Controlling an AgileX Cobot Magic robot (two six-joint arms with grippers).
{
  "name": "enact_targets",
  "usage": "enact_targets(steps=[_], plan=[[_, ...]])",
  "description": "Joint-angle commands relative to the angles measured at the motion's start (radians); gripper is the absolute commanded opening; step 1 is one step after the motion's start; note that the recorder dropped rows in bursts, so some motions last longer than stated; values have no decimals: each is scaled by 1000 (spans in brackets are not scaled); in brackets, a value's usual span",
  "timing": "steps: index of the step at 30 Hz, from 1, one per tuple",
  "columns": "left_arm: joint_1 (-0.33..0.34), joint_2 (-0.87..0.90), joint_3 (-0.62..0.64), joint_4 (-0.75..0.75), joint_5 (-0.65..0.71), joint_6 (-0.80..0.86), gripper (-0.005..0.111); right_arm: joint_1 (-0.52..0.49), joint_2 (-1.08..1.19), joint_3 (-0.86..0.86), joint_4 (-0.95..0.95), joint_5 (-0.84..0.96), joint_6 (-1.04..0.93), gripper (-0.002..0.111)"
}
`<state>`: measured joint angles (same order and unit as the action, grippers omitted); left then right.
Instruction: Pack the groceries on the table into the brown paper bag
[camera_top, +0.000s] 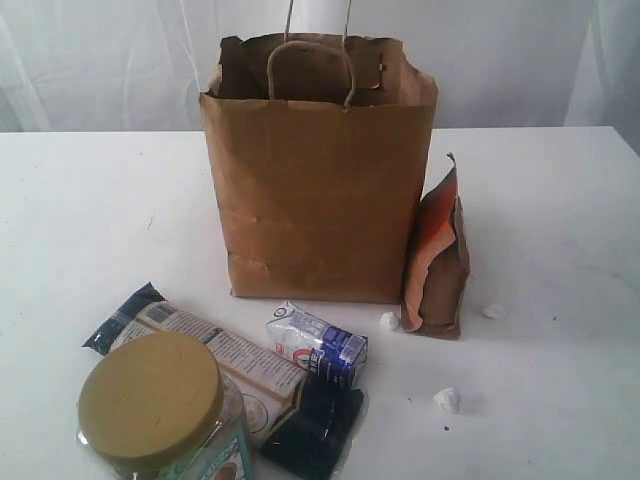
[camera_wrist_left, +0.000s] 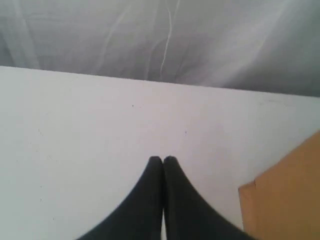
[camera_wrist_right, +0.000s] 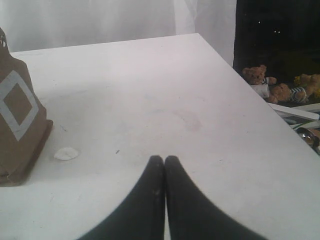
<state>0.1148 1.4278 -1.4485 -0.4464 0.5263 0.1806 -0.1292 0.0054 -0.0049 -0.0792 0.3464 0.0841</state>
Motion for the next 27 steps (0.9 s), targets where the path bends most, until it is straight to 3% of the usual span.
enact_targets(steps=[1,5,8,10,12,13,15,17,22,27], plan=[[0,-150,179,-78,-3,132,0,0,-5,5,1,-3,-11,0],[0,-291,318,-88,-3,174,0,0,-5,5,1,-3,-11,0],[0,-341,346,-143,-19,193,0,0,-5,5,1,-3,-11,0],[0,-341,346,-189,-93,305,0,0,-5,5,1,-3,-11,0],[0,-341,346,-216,-330,347,0,0,-5,5,1,-3,-11,0],[0,-341,346,-243,-371,340,0,0,-5,5,1,-3,-11,0],[0,-339,346,-322,-320,334,0,0,-5,5,1,-3,-11,0],[-16,-337,368,-331,-175,359,0,0,-5,5,1,-3,-11,0],[-209,-370,509,-360,-114,750,0,0,-5,5,1,-3,-11,0],[-266,-423,572,-472,-42,971,0,0,-5,5,1,-3,-11,0]])
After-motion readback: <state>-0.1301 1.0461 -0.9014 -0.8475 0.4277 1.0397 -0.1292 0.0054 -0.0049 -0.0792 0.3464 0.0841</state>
